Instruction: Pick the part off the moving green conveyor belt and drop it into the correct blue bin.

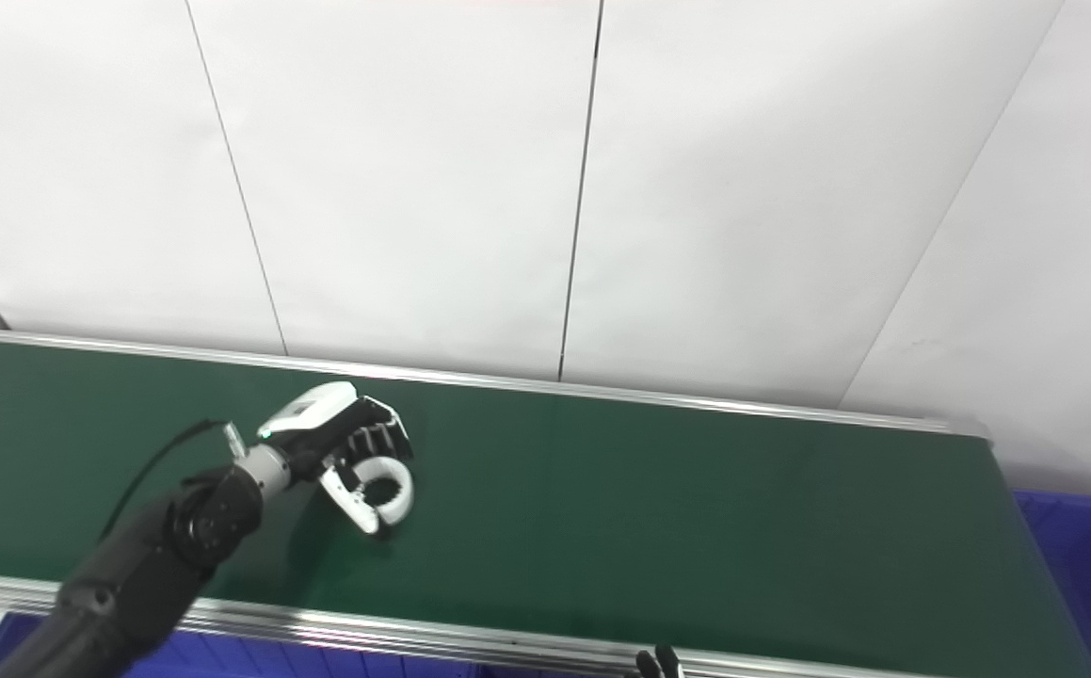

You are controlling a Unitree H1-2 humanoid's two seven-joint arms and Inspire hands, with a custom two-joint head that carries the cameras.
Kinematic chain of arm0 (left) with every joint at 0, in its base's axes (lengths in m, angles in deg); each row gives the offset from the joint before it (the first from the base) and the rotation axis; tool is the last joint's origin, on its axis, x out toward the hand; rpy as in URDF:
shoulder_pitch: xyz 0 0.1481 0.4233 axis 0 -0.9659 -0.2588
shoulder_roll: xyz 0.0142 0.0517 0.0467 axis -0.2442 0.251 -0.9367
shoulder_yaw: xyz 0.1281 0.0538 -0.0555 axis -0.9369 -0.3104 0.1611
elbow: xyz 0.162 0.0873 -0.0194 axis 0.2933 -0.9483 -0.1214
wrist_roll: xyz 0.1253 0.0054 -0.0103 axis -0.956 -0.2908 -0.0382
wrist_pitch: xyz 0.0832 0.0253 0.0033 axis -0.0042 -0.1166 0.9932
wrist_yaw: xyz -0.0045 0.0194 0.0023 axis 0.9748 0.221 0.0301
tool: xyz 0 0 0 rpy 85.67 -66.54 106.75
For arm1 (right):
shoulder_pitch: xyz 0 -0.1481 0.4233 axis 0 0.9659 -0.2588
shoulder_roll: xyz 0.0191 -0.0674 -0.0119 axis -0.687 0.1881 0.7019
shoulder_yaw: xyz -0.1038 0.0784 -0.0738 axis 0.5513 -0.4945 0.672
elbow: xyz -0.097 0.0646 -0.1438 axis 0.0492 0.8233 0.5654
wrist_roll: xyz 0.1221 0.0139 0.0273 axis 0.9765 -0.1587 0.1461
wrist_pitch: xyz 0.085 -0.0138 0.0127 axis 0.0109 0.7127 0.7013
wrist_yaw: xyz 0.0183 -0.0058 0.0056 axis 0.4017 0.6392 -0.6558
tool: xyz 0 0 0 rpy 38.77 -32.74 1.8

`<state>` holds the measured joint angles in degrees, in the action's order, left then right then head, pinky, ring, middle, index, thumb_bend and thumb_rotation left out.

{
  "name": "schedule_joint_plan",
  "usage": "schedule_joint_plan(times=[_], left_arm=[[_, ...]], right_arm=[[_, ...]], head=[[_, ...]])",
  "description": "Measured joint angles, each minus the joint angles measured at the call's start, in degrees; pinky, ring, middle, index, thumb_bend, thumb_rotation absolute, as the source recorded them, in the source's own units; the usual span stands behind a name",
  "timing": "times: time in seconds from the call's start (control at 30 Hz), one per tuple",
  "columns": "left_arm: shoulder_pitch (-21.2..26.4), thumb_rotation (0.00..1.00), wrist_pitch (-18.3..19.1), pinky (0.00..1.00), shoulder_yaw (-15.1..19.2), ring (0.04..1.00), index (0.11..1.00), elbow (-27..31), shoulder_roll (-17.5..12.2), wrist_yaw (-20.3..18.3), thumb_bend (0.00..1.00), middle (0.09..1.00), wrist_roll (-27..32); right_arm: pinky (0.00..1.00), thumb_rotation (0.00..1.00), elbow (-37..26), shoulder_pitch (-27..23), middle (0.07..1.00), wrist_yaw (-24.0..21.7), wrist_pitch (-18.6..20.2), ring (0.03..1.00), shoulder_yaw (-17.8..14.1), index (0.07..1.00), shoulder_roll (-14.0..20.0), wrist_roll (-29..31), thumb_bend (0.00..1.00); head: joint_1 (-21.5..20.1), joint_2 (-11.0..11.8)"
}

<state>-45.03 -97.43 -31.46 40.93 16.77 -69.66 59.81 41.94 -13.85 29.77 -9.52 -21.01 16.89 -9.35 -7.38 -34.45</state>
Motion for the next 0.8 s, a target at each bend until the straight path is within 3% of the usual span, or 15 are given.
schedule_joint_plan(times=[0.17,0.53,0.67,0.8], left_arm=[[-1.81,0.0,-1.41,0.37,0.43,0.437,0.496,0.96,0.85,-0.11,0.52,0.474,3.69],[-4.38,0.0,-1.57,0.33,-1.73,0.402,0.505,5.82,1.04,1.4,0.52,0.461,0.58],[-6.87,0.0,-1.34,0.31,-1.44,0.381,0.511,12.29,-0.46,1.31,0.52,0.45,-0.86],[-9.96,0.0,-0.64,0.25,0.27,0.325,0.519,27.18,-4.1,0.59,0.52,0.432,-3.23]], right_arm=[[0.86,1.0,0.0,-0.02,0.934,0.04,0.29,0.919,0.02,0.974,-0.01,-0.08,0.87],[0.84,1.0,0.01,-0.12,0.927,0.13,0.29,0.905,0.06,0.969,-0.02,-0.86,0.85],[0.85,1.0,-0.32,-0.03,0.927,0.2,0.5,0.906,0.1,0.969,-0.03,-1.0,0.84],[0.86,1.0,-2.44,0.34,0.934,0.2,2.27,0.913,0.32,0.974,-0.06,-0.91,0.84]], head=[[-0.17,0.09],[-0.26,-0.18],[0.7,-2.19],[1.84,-4.3]])
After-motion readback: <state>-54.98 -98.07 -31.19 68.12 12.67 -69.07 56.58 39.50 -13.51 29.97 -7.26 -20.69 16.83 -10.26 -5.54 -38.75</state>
